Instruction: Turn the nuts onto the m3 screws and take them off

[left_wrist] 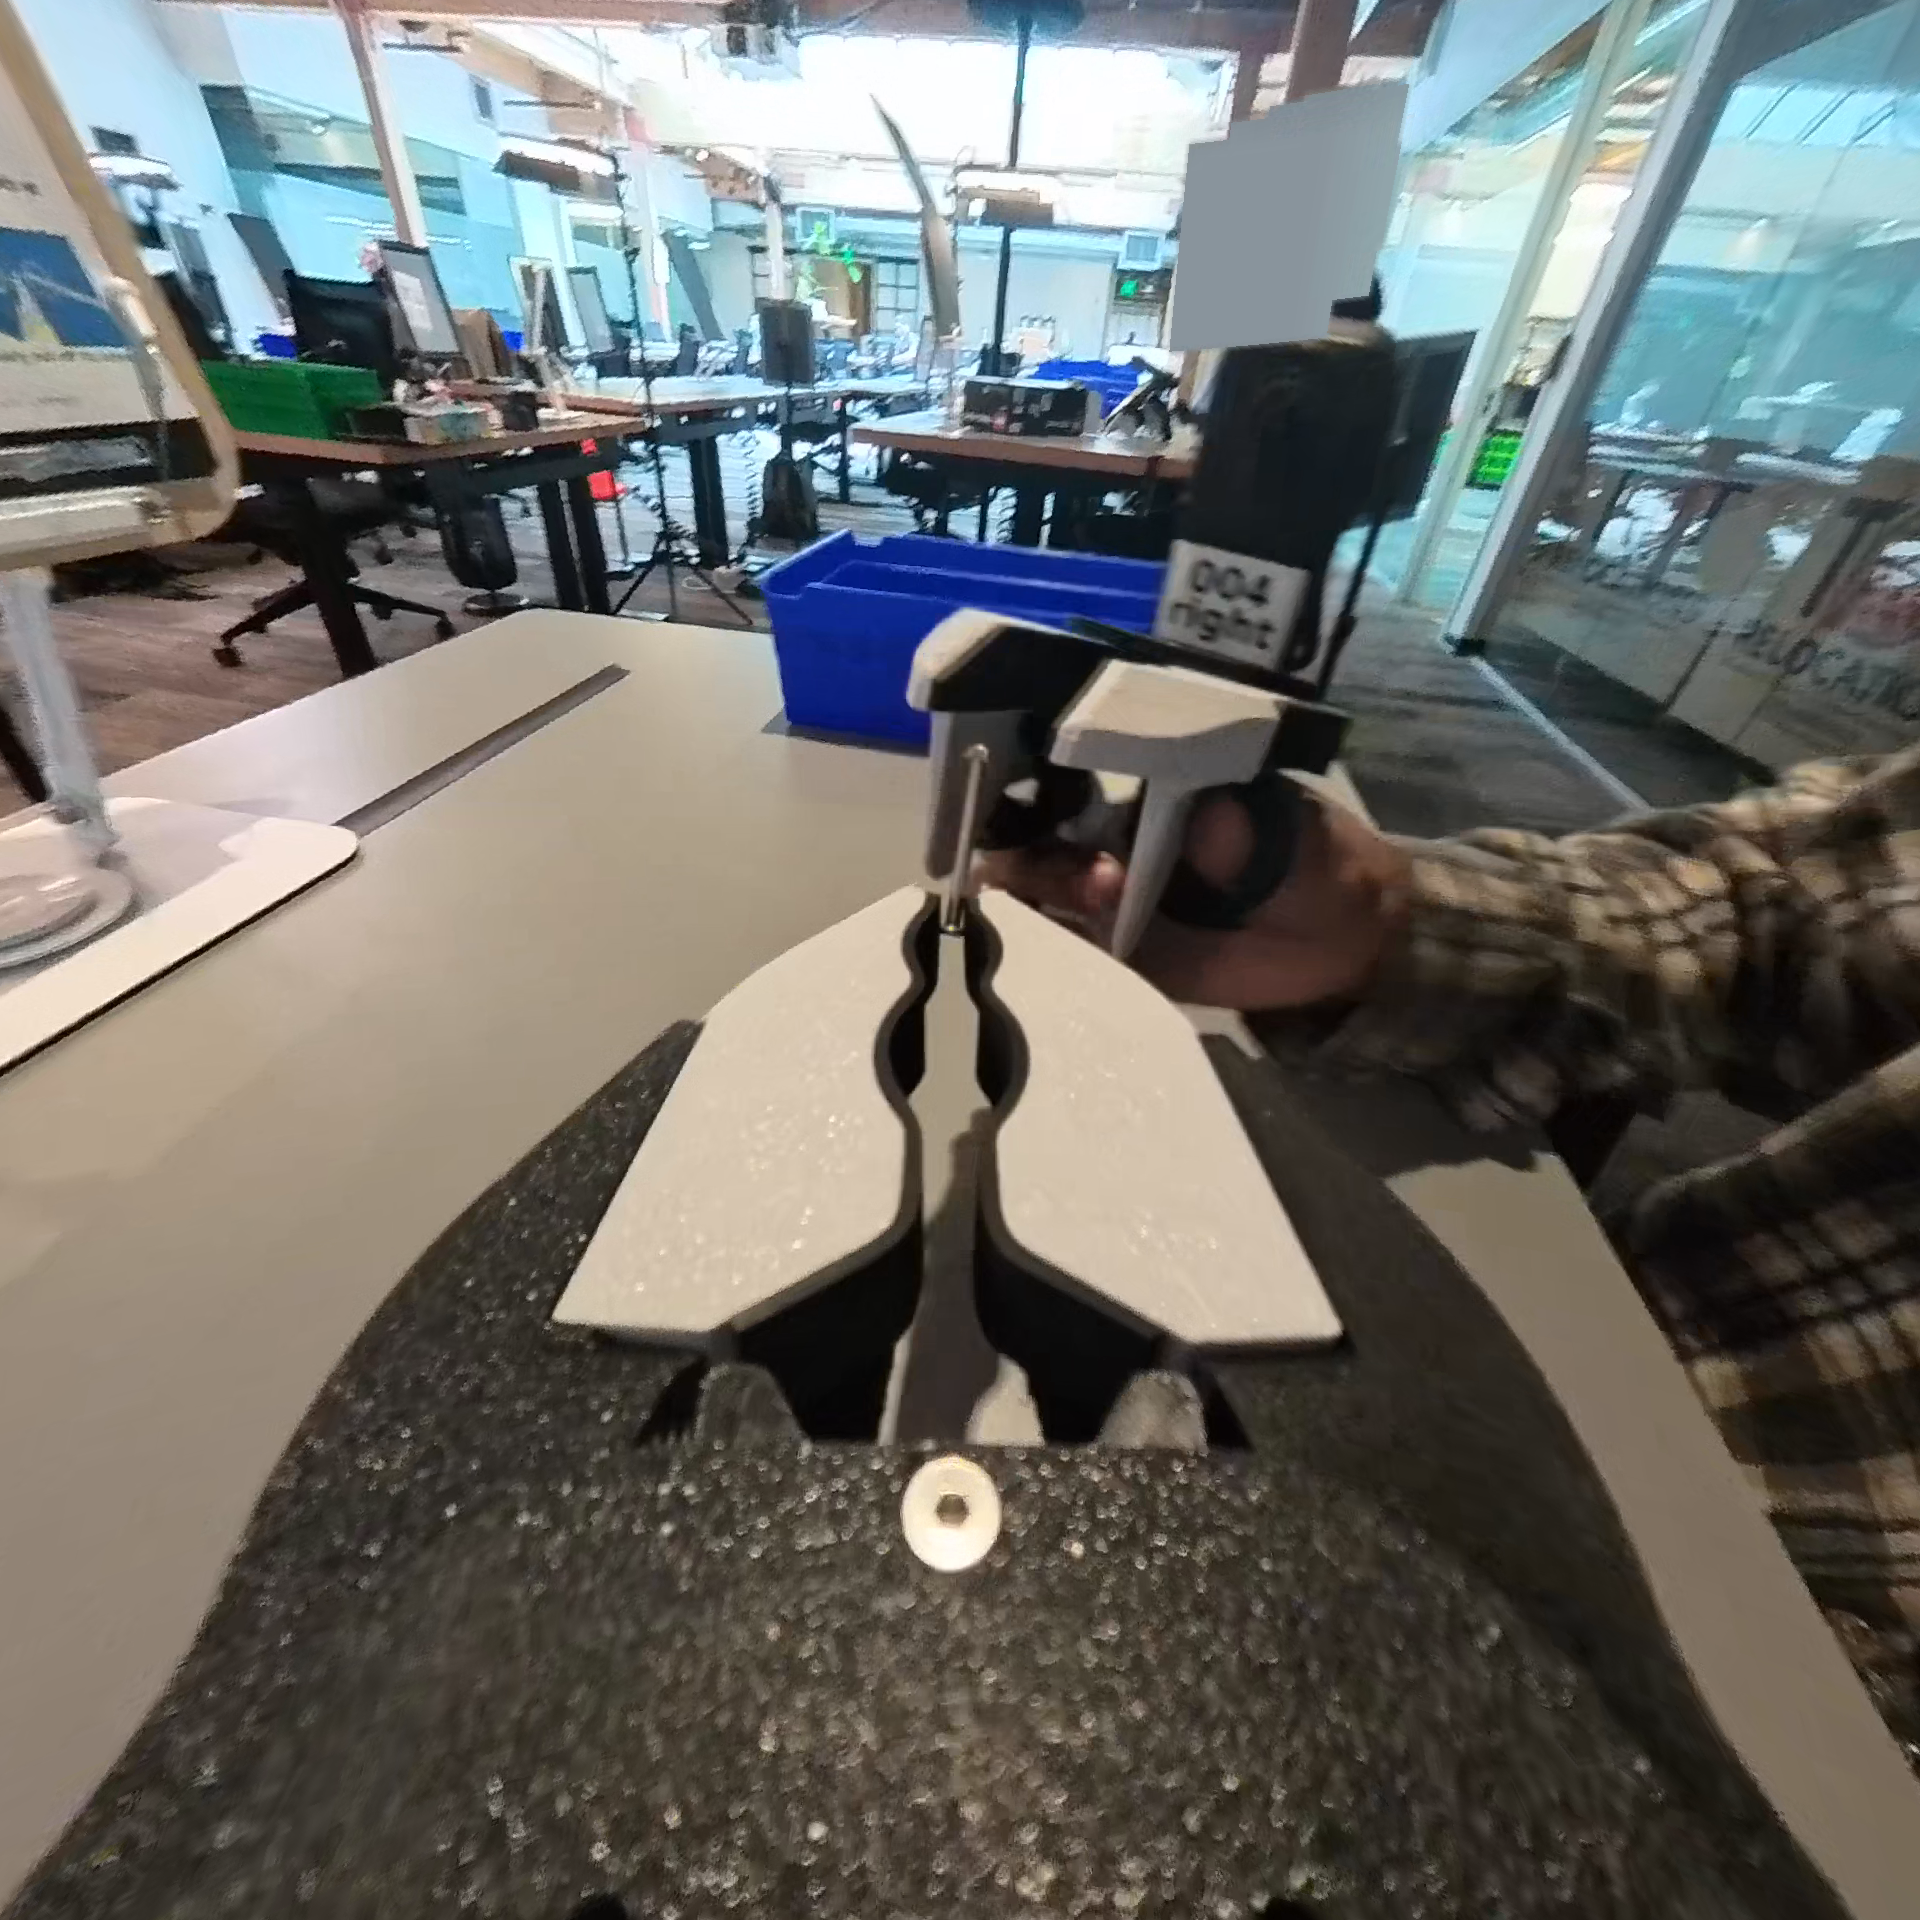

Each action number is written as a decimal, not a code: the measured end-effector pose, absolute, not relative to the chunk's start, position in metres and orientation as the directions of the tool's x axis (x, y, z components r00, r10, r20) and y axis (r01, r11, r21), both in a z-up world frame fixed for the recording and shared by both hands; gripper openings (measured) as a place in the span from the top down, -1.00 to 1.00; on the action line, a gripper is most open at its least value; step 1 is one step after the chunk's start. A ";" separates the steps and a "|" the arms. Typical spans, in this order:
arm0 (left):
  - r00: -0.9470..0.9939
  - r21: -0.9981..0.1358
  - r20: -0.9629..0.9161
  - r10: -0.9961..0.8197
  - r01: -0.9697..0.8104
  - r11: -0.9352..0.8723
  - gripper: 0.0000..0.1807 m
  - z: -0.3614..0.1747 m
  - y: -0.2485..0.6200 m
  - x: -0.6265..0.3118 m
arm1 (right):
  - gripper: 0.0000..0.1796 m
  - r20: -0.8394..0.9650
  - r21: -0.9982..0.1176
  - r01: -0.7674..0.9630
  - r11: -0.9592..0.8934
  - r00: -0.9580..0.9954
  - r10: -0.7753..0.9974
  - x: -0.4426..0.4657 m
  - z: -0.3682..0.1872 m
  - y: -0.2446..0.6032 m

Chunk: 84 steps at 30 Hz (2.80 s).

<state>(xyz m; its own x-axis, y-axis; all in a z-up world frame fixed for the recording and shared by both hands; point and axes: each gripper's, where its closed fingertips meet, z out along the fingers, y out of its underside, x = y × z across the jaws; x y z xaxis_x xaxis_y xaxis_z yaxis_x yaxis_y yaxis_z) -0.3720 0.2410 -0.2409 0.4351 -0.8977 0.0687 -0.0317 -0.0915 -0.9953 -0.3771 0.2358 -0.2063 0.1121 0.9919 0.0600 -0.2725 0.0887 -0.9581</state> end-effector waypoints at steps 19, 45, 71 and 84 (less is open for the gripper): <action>0.265 -0.996 0.083 -0.961 0.006 -0.084 0.96 -0.235 0.220 -0.361 | 0.95 0.236 -0.970 -0.176 0.167 -0.525 0.818 -0.375 -0.210 0.205; 0.256 -0.990 0.137 -0.957 0.008 -0.139 0.96 -0.249 0.229 -0.365 | 0.80 0.158 -0.962 -0.263 0.074 -0.314 0.936 -0.365 -0.211 0.223; 0.395 -0.992 0.104 -0.913 -0.022 -0.123 0.96 -0.254 0.244 -0.373 | 0.72 -0.002 -0.950 -0.311 0.018 0.063 0.998 -0.381 -0.220 0.241; 0.185 -0.986 0.150 -0.971 -0.041 -0.160 0.96 -0.261 0.223 -0.360 | 0.83 0.207 -0.969 -0.206 0.133 -0.395 0.895 -0.362 -0.225 0.220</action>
